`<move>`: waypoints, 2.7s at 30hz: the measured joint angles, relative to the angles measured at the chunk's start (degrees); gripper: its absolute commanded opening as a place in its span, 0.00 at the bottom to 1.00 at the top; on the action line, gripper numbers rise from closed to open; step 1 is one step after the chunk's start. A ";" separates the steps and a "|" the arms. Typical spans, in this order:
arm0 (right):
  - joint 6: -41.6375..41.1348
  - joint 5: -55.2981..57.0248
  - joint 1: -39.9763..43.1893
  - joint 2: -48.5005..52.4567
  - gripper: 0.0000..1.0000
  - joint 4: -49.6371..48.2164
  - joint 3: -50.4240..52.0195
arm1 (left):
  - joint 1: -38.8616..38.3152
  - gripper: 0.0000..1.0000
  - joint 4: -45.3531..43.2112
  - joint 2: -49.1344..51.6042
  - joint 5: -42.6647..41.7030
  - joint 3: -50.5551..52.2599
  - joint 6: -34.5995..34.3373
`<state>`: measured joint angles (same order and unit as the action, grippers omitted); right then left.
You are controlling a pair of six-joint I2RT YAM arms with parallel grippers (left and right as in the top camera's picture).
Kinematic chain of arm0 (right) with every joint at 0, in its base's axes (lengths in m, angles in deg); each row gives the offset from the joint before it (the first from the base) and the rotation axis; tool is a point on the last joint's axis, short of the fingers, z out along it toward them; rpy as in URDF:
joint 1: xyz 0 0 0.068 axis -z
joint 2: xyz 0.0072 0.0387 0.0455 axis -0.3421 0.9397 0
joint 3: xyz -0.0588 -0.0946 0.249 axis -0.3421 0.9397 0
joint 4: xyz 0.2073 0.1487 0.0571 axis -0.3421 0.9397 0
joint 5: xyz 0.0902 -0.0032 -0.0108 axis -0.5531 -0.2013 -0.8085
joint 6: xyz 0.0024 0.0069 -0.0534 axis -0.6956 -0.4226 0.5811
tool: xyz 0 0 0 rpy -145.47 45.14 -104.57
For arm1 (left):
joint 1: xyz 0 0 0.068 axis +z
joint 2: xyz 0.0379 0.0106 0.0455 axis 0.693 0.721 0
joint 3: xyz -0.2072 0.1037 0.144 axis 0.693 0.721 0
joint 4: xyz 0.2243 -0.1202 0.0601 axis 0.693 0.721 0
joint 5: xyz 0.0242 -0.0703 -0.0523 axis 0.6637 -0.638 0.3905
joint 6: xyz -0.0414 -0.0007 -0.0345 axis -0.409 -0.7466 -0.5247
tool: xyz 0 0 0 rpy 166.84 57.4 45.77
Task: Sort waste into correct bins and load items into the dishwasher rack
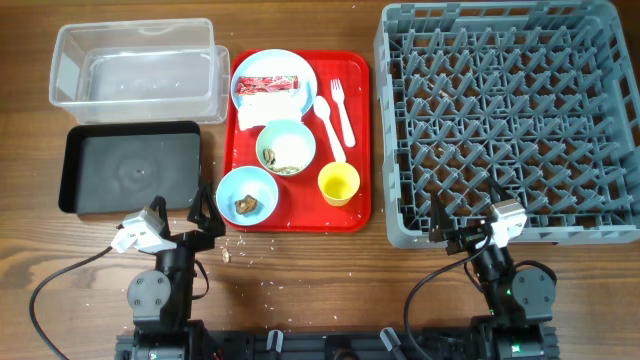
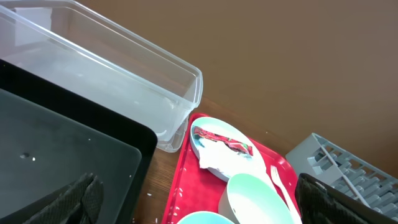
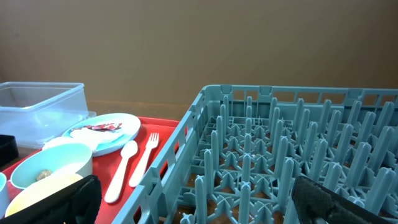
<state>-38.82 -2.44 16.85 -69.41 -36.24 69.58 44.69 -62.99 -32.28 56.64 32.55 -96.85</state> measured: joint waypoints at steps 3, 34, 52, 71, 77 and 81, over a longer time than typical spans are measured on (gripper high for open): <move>0.00 0.00 0.00 0.00 1.00 0.00 0.00 | 0.00 1.00 0.00 0.00 0.00 0.00 0.00; 0.04 0.00 0.00 0.00 1.00 0.00 0.00 | 0.00 1.00 0.00 0.00 0.00 0.00 0.00; 0.02 -0.55 0.00 0.02 1.00 -2.69 0.00 | 0.00 1.00 -0.13 0.00 -0.04 0.00 0.00; 0.04 -2.80 0.00 0.02 1.00 -8.52 -4.28 | 0.00 1.00 -7.69 0.04 -14.62 -1.11 7.65; 0.04 -3.87 0.00 5.88 1.00 -4.31 -12.00 | 0.00 1.00 -3.21 7.32 -15.69 -10.67 13.31; 0.02 -4.09 0.00 16.28 1.00 2.27 -22.18 | 0.00 1.00 2.16 20.37 -17.31 -21.51 17.16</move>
<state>-38.80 -6.53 16.85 -53.13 -33.97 47.40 44.69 -60.82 -11.91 39.33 11.04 -79.69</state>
